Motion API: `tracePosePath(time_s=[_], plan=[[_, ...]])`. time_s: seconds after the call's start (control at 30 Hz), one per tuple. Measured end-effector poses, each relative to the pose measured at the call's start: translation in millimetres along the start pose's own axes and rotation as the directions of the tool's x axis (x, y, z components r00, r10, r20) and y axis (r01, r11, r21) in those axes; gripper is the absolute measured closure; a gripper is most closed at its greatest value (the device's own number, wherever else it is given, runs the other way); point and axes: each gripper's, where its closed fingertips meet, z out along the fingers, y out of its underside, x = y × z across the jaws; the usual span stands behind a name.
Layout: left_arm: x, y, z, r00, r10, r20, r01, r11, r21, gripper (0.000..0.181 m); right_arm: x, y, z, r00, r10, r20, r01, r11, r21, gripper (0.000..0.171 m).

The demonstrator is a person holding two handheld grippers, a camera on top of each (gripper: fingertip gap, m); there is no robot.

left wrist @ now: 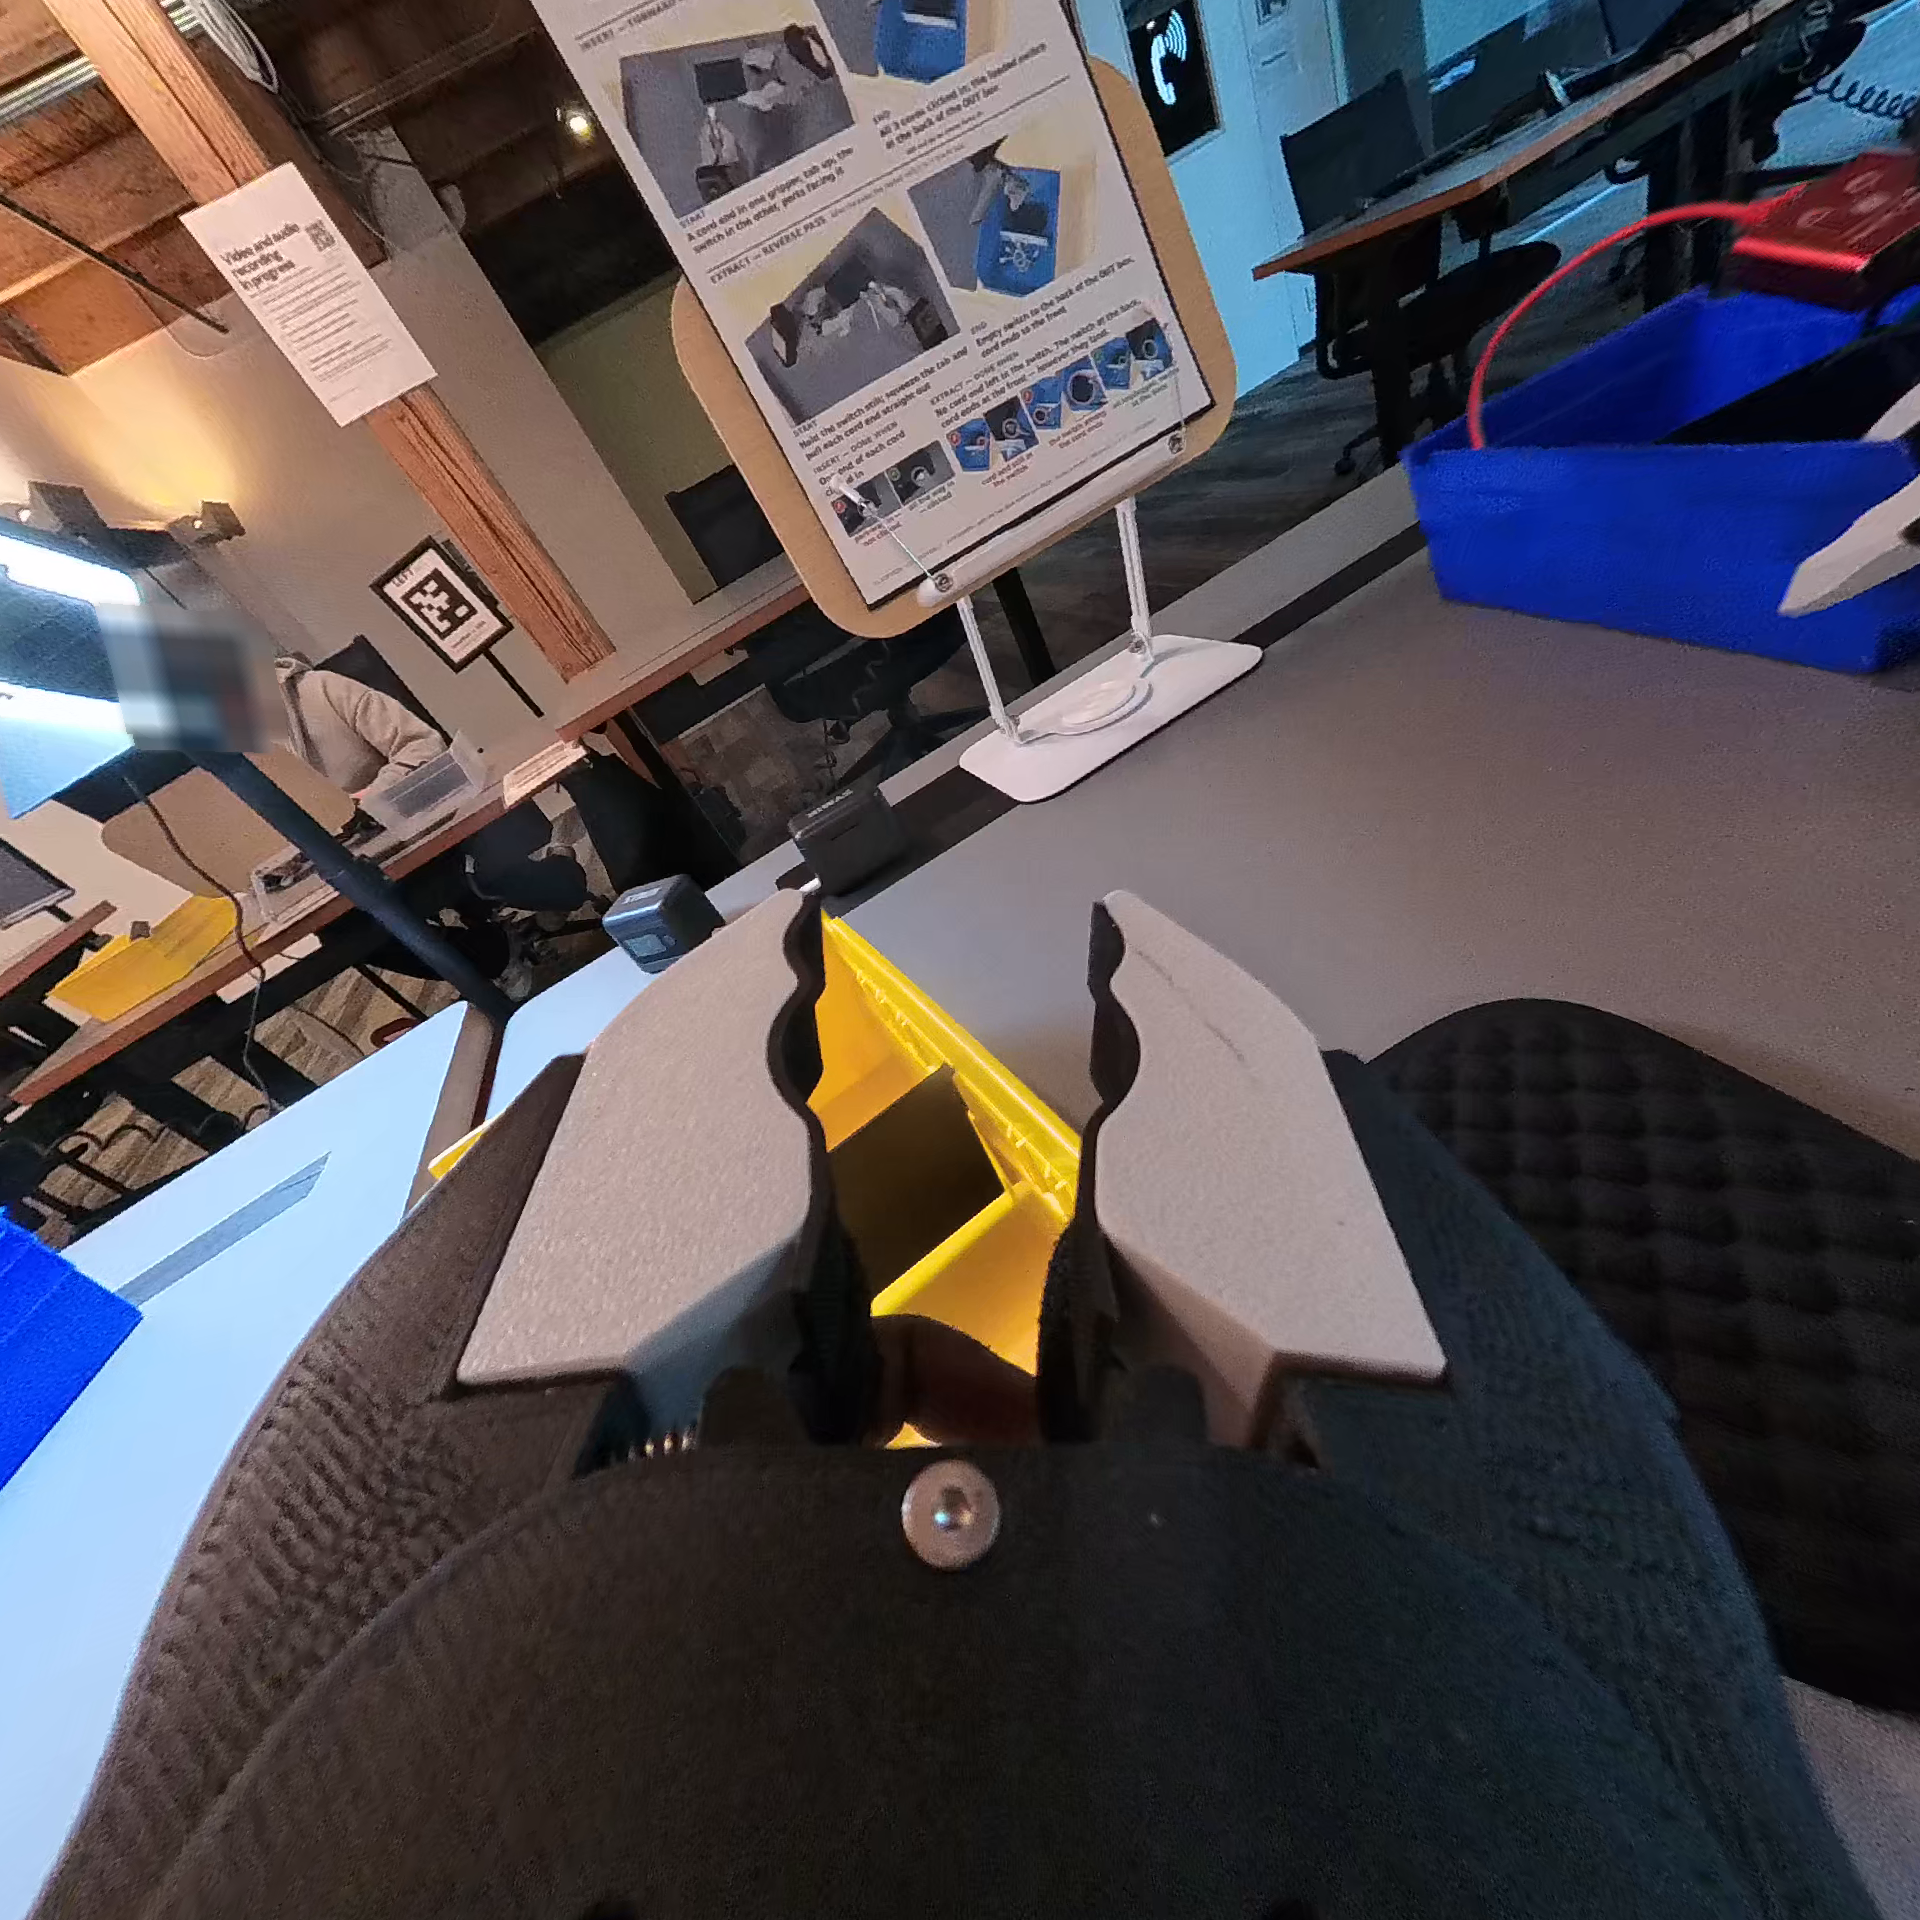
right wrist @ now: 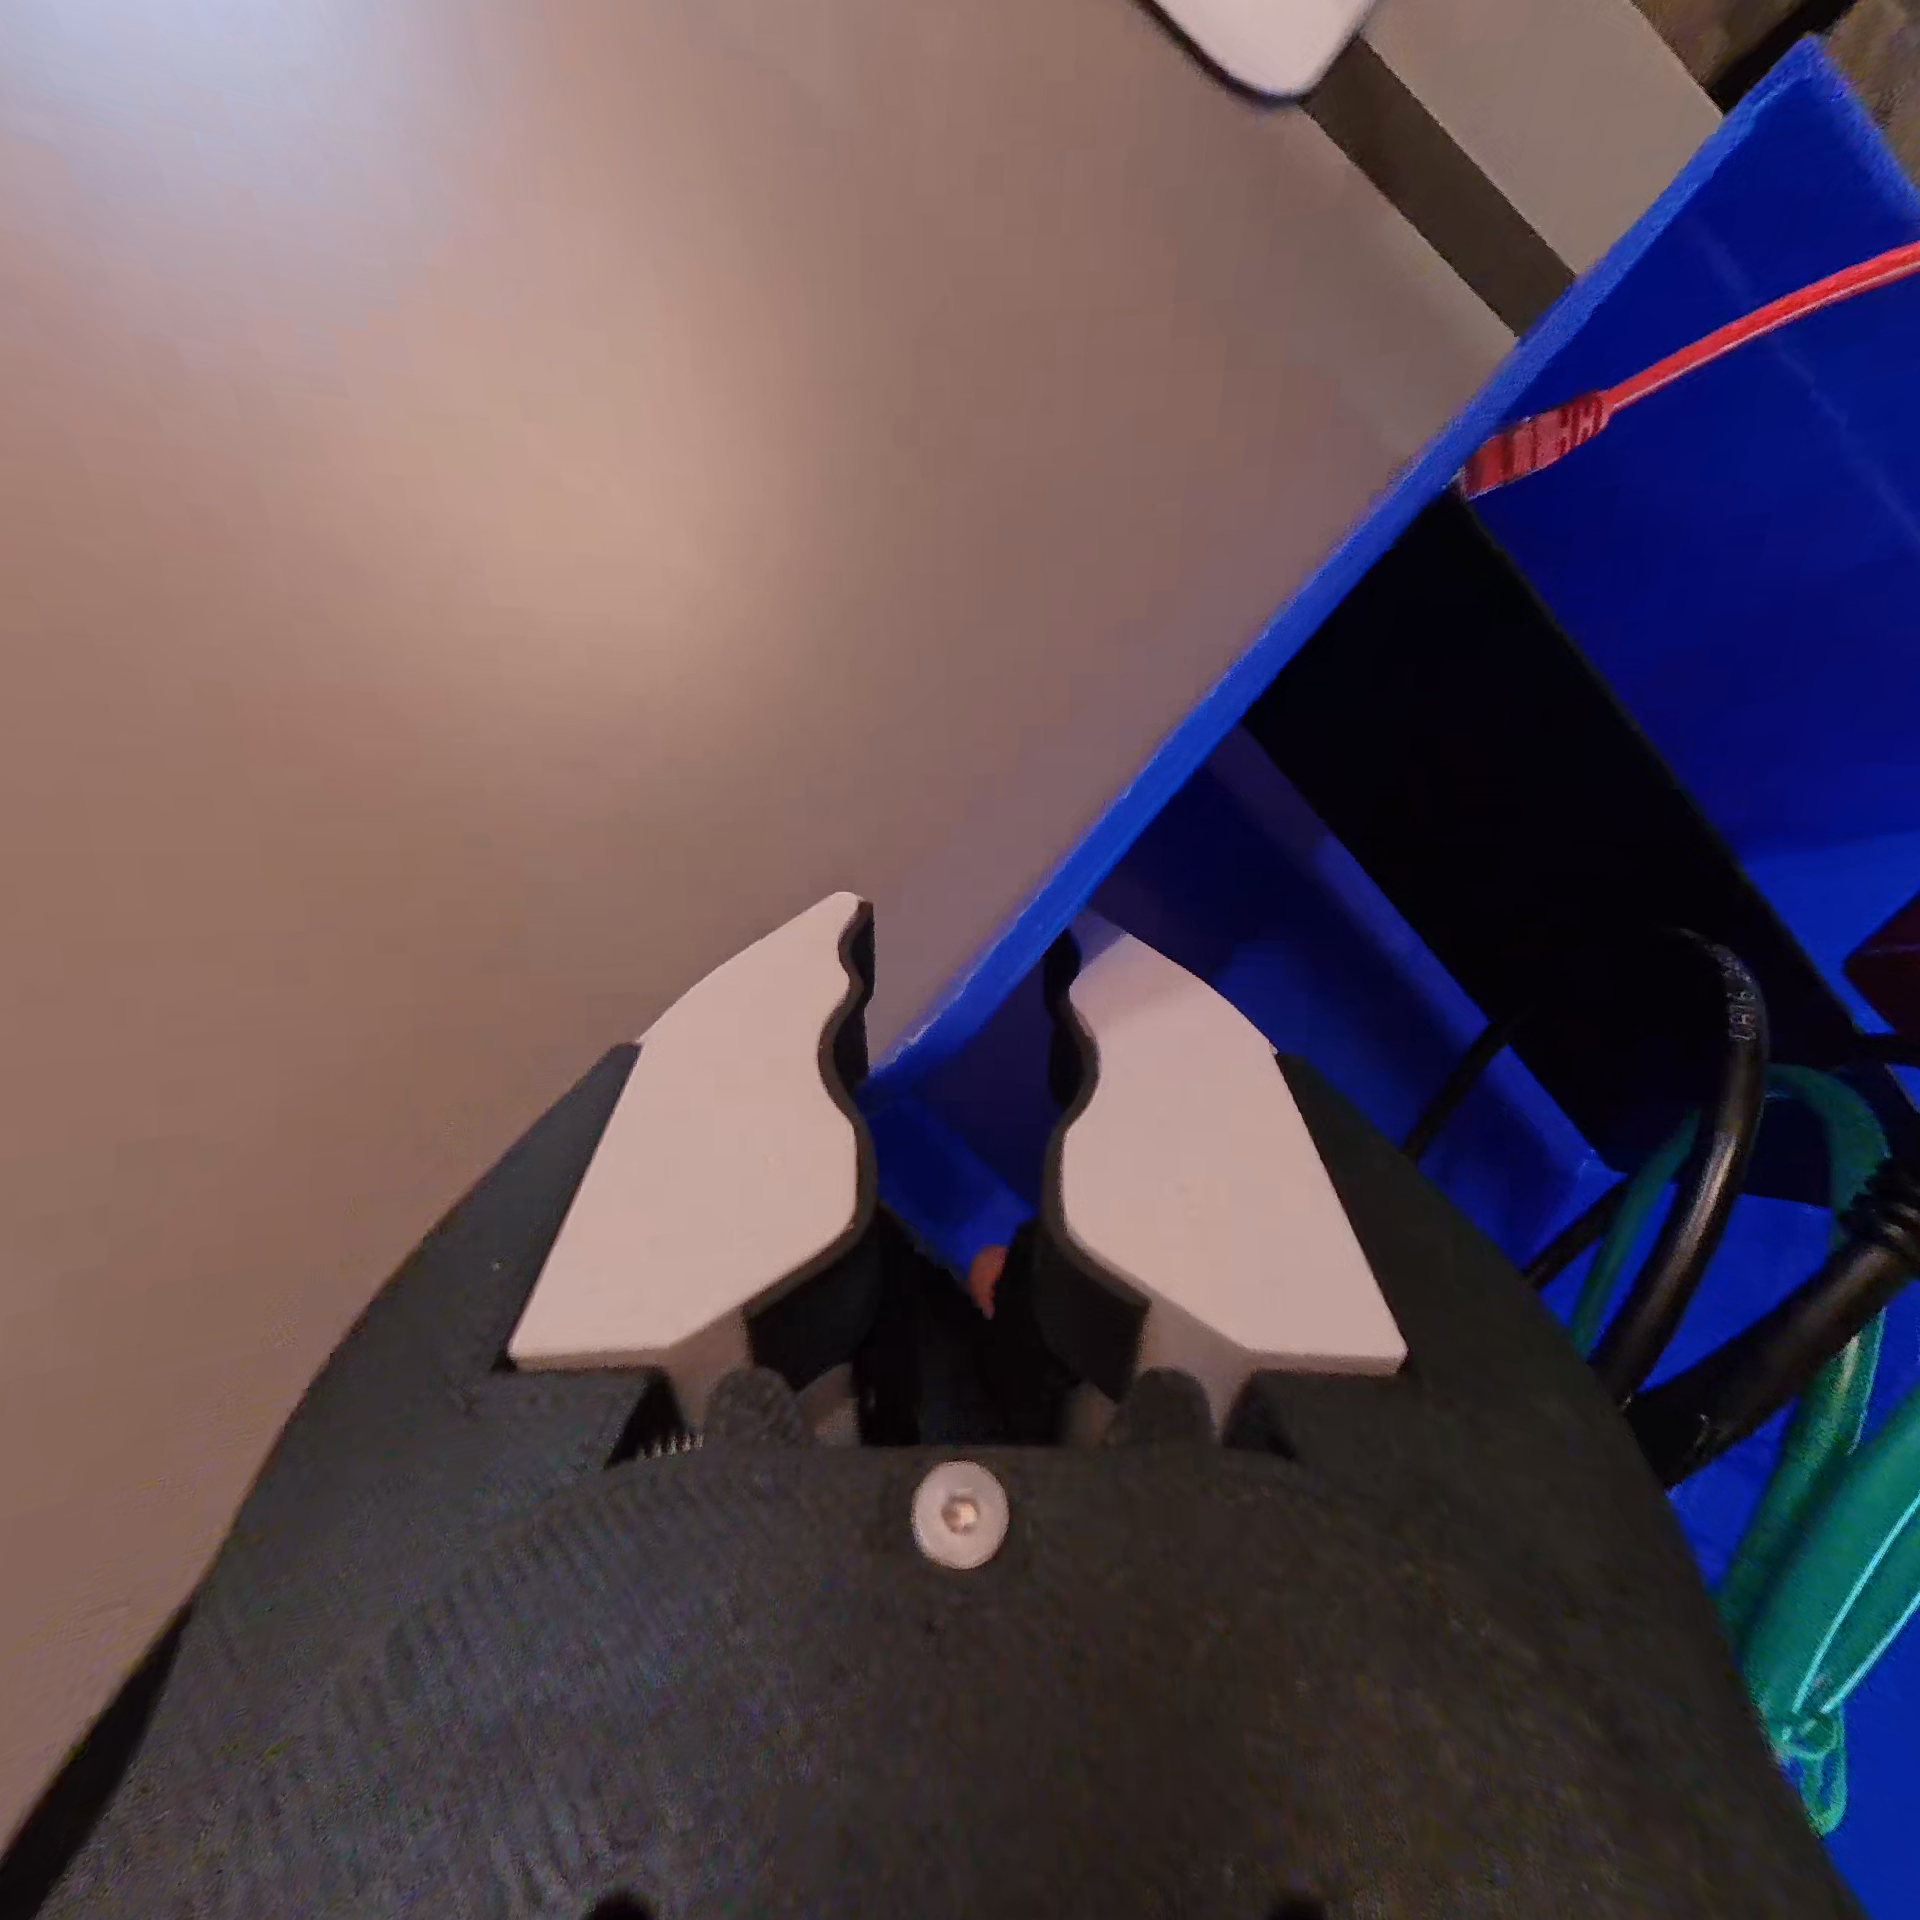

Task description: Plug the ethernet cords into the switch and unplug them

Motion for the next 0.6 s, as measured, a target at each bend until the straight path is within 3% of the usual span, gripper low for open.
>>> tracePosePath(time_s=[0.37,0.6], plan=[[-15.7,9.6,-7.8,0.999,-0.027,0.042,0.028,0.999,-0.020,0.132,-126.9,-78.3,17.9,0.957,-0.258,0.134,0.237,0.959,0.153,0.130],[-76.3,58.0,-35.2,0.963,-0.099,0.252,0.139,0.980,-0.143,0.132,-186.6,-114.4,24.1,0.920,-0.368,0.137,0.329,0.913,0.241,0.126]])
